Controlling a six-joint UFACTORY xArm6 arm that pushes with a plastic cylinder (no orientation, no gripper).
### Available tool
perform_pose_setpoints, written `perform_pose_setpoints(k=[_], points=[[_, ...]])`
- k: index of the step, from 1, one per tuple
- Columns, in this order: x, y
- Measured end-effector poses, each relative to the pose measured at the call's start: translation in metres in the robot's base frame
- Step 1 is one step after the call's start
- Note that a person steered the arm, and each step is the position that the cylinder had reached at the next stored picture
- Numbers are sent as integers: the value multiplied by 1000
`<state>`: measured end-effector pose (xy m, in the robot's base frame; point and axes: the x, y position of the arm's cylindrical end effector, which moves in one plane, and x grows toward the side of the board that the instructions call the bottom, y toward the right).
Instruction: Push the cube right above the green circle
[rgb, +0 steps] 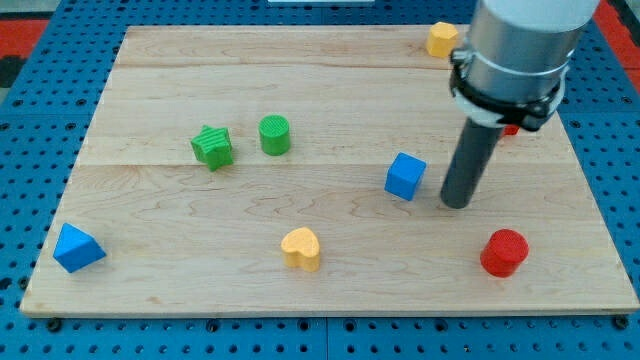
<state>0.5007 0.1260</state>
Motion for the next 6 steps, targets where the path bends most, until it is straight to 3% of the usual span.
perform_pose_setpoints(k=[1,2,3,4,5,6], points=[[-12,-73],[-19,-75],[-10,-16],[-43,-47],[-88,-136],[-102,-100]])
